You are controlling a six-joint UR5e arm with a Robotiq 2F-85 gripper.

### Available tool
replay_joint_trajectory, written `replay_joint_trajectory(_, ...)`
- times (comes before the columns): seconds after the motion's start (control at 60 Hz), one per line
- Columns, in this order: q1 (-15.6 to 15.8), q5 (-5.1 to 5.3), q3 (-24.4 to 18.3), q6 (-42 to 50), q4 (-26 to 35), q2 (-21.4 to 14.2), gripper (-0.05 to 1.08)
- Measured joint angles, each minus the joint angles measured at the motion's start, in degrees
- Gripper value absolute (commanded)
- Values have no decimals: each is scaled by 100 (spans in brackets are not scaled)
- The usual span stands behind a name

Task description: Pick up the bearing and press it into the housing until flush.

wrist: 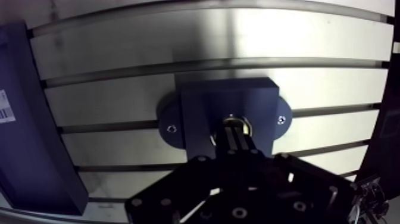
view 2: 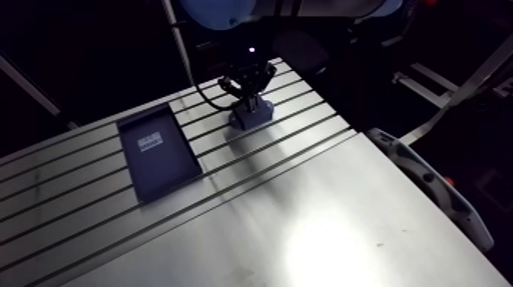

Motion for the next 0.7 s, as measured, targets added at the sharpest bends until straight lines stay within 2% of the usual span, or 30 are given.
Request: replay_joint_trajectory(0.7,6,0,-13,-5,62,-111,93)
